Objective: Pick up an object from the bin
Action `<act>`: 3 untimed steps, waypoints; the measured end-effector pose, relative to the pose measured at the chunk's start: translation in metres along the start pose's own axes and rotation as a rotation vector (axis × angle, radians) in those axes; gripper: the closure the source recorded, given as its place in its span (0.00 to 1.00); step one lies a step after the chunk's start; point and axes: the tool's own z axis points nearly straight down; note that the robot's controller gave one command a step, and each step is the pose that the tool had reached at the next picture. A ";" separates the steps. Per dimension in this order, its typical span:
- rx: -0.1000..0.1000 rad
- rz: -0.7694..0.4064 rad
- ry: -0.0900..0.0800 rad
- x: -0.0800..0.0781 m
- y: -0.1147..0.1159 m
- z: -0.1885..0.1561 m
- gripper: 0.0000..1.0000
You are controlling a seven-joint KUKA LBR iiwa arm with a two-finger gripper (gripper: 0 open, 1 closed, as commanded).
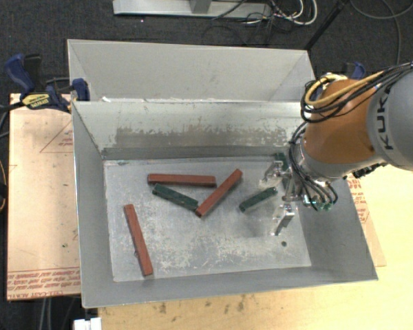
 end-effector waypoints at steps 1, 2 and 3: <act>0.001 -0.002 -0.008 -0.002 0.000 -0.004 0.00; 0.001 0.117 -0.028 -0.052 -0.014 0.049 1.00; 0.001 0.117 -0.028 -0.052 -0.014 0.049 1.00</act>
Offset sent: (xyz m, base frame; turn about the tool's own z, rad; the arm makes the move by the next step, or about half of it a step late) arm 0.0446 -0.0140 -0.0587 0.1186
